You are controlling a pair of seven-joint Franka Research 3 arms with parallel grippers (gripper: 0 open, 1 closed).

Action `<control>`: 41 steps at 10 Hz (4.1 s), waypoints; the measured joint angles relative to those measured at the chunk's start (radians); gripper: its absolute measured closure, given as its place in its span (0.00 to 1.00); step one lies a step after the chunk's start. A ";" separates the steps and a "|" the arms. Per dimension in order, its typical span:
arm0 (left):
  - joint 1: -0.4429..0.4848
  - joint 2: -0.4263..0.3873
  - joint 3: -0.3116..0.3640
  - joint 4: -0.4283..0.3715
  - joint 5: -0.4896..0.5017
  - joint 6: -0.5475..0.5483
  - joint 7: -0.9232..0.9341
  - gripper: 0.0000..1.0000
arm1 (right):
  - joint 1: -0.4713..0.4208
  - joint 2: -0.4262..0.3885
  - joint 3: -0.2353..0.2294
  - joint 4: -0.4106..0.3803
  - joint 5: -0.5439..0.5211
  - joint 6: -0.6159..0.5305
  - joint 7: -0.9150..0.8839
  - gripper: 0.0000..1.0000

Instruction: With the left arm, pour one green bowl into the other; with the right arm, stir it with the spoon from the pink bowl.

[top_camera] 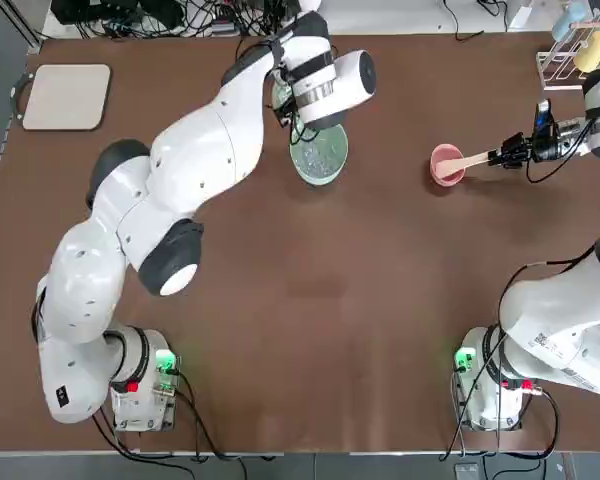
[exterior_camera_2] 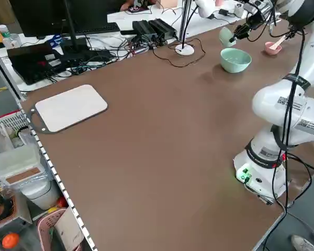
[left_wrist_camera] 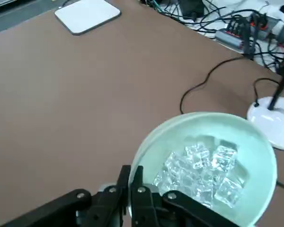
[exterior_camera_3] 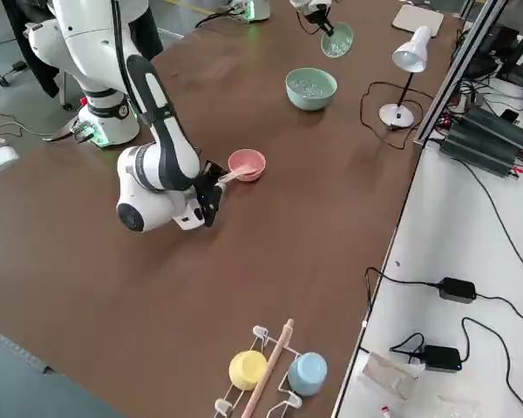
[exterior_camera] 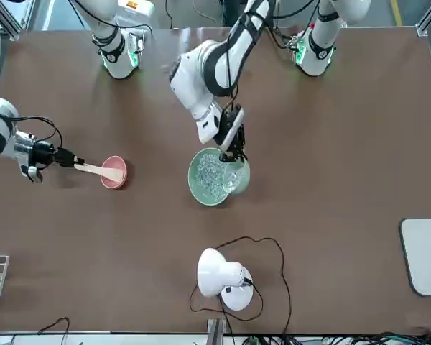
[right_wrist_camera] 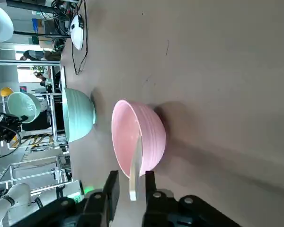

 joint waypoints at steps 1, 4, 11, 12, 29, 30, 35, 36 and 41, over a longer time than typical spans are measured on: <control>-0.025 0.008 0.007 0.000 0.011 -0.002 -0.022 0.95 | 0.000 0.000 0.000 0.000 0.000 0.000 0.000 0.74; -0.081 0.059 0.030 0.000 0.178 -0.002 -0.182 0.95 | 0.000 0.000 0.000 0.000 0.001 0.001 0.000 0.84; -0.129 0.173 0.033 0.001 0.365 -0.006 -0.326 0.95 | 0.000 0.000 0.001 0.001 0.002 0.001 -0.002 0.94; -0.141 0.182 0.033 0.001 0.378 -0.019 -0.330 0.95 | 0.000 0.000 0.001 0.003 0.002 -0.001 -0.002 0.94; -0.220 0.317 0.039 0.006 0.566 -0.234 -0.310 0.95 | 0.086 -0.225 0.008 0.131 -0.044 -0.146 0.428 0.94; -0.219 0.317 0.041 0.006 0.566 -0.234 -0.286 0.95 | 0.135 -0.243 0.010 0.165 -0.073 -0.145 0.522 0.94; -0.211 0.296 0.034 0.027 0.425 -0.240 -0.225 0.95 | 0.331 -0.278 0.015 0.285 -0.132 -0.106 0.835 0.94; -0.189 0.271 0.034 0.028 0.349 -0.240 -0.208 0.95 | 0.347 -0.279 0.015 0.294 -0.140 -0.100 0.852 0.94; 0.016 0.087 0.033 0.029 0.108 -0.236 -0.171 0.95 | 0.460 -0.290 0.015 0.314 -0.186 -0.045 1.007 0.94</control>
